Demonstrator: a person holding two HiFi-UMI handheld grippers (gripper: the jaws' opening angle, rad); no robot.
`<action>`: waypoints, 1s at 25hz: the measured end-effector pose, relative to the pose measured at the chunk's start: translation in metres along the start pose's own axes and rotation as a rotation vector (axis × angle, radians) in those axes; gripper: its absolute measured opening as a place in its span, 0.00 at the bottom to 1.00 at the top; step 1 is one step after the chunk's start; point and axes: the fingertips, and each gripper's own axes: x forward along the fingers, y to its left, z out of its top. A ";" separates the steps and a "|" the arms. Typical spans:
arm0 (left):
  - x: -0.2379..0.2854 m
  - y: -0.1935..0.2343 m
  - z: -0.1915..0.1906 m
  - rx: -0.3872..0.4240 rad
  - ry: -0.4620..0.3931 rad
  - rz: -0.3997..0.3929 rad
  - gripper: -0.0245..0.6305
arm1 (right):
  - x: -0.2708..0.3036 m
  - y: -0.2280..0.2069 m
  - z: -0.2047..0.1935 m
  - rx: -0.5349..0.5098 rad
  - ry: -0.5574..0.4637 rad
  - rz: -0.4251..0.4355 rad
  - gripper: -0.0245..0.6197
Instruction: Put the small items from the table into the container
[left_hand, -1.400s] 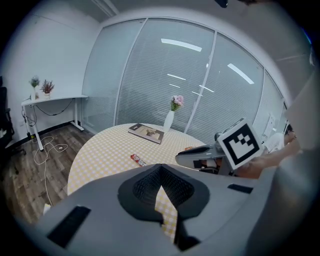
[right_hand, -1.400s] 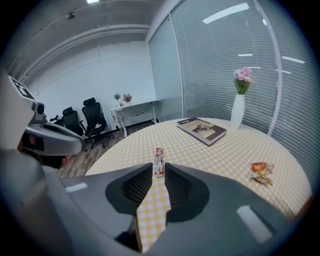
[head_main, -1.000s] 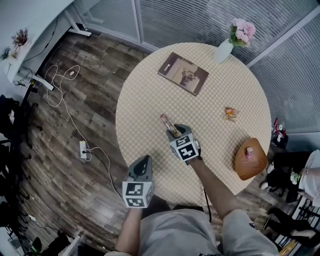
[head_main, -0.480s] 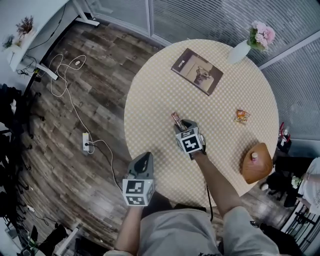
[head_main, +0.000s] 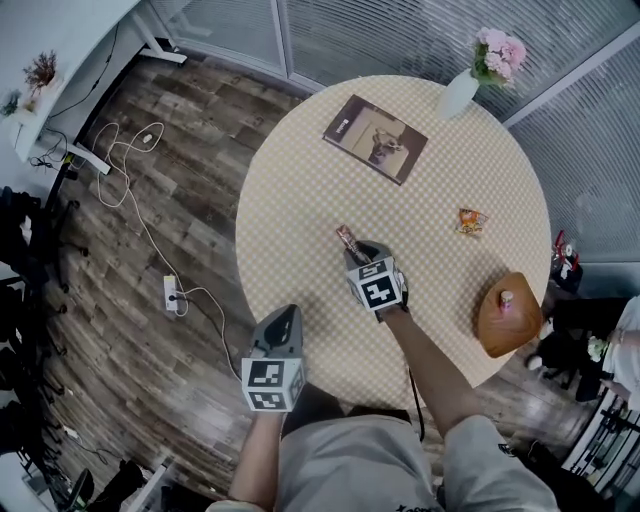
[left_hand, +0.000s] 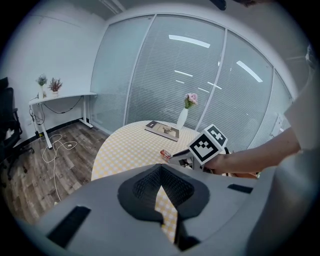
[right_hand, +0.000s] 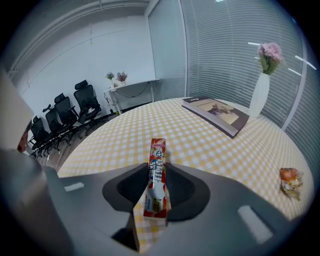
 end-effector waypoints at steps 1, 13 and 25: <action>0.003 -0.004 -0.001 0.006 0.002 -0.007 0.05 | -0.006 -0.003 -0.001 0.007 -0.012 -0.002 0.20; 0.046 -0.130 0.009 0.142 0.021 -0.191 0.05 | -0.166 -0.108 -0.057 0.184 -0.153 -0.197 0.20; 0.062 -0.279 -0.016 0.243 0.052 -0.333 0.05 | -0.305 -0.229 -0.209 0.396 -0.143 -0.422 0.20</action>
